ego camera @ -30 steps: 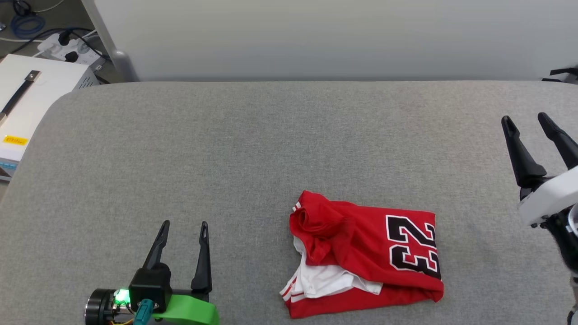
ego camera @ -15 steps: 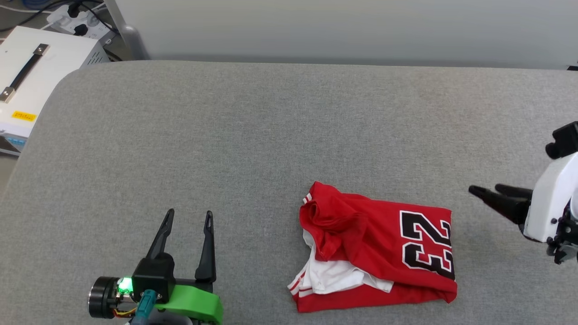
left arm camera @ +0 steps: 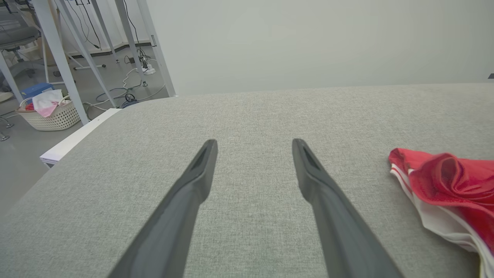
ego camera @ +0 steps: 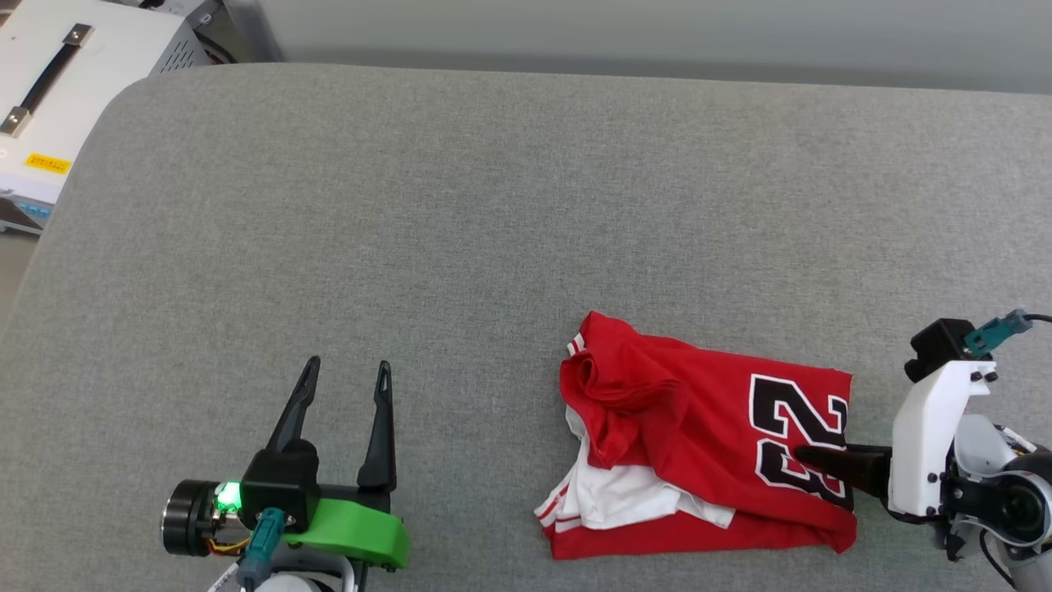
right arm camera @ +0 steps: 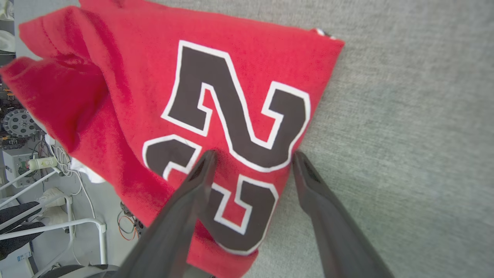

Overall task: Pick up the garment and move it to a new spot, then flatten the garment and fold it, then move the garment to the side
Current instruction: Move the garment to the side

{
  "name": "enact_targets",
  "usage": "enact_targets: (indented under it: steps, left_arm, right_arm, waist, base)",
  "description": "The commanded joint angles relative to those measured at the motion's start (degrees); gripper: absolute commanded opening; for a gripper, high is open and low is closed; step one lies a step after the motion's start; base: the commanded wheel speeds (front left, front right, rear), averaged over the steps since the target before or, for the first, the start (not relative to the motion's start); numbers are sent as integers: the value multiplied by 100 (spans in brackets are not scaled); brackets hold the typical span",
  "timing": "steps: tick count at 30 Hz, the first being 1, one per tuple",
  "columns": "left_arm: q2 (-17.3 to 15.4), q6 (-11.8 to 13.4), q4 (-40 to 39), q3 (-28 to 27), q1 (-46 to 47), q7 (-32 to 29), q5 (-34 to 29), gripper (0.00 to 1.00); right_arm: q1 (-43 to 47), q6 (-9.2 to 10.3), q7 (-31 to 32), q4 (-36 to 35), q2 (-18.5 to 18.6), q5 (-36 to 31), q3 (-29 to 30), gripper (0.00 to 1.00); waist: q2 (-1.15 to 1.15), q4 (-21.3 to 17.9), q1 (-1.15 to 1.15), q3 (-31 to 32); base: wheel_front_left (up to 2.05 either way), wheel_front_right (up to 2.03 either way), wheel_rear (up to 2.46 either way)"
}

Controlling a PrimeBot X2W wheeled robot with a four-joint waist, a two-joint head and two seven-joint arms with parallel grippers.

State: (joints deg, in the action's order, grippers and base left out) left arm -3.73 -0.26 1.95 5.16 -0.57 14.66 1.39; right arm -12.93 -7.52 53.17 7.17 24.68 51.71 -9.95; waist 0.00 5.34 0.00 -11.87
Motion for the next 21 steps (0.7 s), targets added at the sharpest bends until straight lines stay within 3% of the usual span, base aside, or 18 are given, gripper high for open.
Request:
enact_targets:
  steps: [1, 8, 13, 14, 16, 21]
  left_arm:
    - [12, -30, -14, -3, 139, 34, 3, 100]
    - [23, -54, -8, 35, 284, 34, 3, 100]
    - [30, -51, 12, 38, 342, 34, 17, 100]
    - [32, -49, 19, 38, 352, 34, 21, 100]
    - [36, -42, 29, 39, 360, 34, 32, 100]
    - [45, -22, 50, 31, 332, 34, 47, 100]
  right_arm:
    - [76, 3, -57, 71, -56, 42, -71, 100]
    - [91, 3, -387, 360, -257, 220, -471, 100]
    - [80, 3, -551, 429, -195, 301, -739, 100]
    - [74, 3, -604, 427, -164, 313, -783, 94]
    - [52, 3, -757, 416, -105, 347, -825, 0]
    - [-47, 3, -1103, 285, 58, 443, -896, 0]
  waist:
    - [0, 38, 0, -109]
    - [0, 76, 0, -307]
    - [0, 80, 0, -356]
    - [0, 80, 0, -356]
    - [0, 76, 0, -350]
    - [0, 33, 0, -294]
  base:
    - [0, 0, 0]
    - [0, 0, 0]
    - [0, 0, 0]
    - [0, 0, 0]
    - [0, 0, 0]
    - [0, 0, 0]
